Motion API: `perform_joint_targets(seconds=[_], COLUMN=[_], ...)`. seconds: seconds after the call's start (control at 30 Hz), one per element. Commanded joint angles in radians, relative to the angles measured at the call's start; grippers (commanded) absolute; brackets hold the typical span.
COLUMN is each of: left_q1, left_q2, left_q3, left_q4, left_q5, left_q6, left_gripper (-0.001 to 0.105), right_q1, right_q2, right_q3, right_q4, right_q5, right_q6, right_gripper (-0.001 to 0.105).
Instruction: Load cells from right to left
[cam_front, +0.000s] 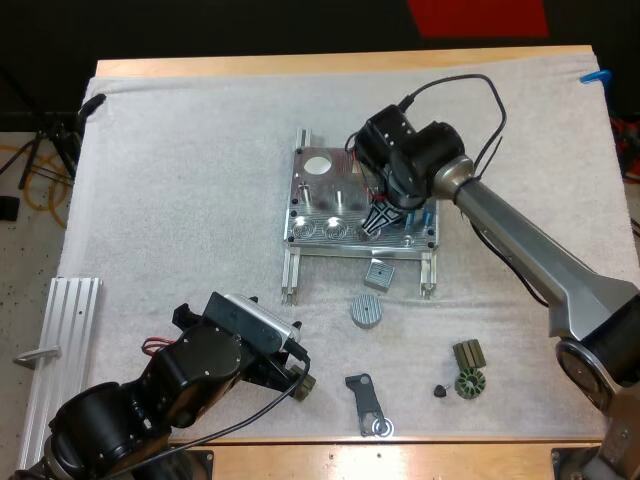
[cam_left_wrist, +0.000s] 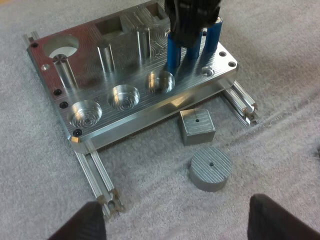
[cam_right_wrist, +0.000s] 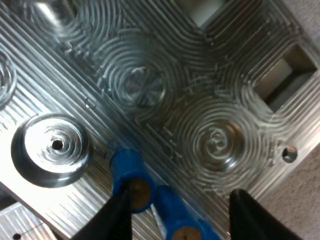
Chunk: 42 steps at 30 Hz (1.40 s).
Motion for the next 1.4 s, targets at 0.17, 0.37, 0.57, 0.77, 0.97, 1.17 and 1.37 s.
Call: perform_joint_targets(seconds=[0.17, 0.37, 0.57, 0.77, 0.97, 1.17, 1.37], left_q1=[-0.003, -0.003, -0.003, -0.003, -0.003, -0.003, 0.059], left_q2=[-0.006, -0.006, -0.006, -0.006, -0.006, -0.006, -0.006], left_q3=[-0.008, -0.008, -0.008, -0.008, -0.008, -0.008, -0.008], left_q4=[-0.002, -0.002, -0.003, -0.007, -0.07, -0.135, -0.154], left_q5=[-0.019, -0.019, -0.019, -0.022, -0.022, -0.022, 0.062], left_q6=[-0.001, 0.007, 0.058, 0.165, 0.335, 0.486, 0.562], left_gripper=[0.059, 0.059, 0.059, 0.059, 0.059, 0.059, 0.059], right_q1=[-0.006, -0.006, -0.006, -0.006, -0.009, -0.071, -0.192], right_q2=[-0.014, -0.046, -0.118, -0.208, -0.294, -0.393, -0.541], right_q3=[0.023, 0.023, 0.023, 0.023, 0.025, 0.054, 0.142], right_q4=[-0.023, -0.016, 0.068, 0.138, 0.174, 0.206, 0.227], right_q5=[0.005, 0.005, 0.005, 0.005, 0.022, 0.022, 0.019], right_q6=[0.0, 0.004, 0.071, 0.152, 0.153, 0.157, 0.16], right_gripper=[0.044, 0.044, 0.044, 0.044, 0.044, 0.044, 0.044])
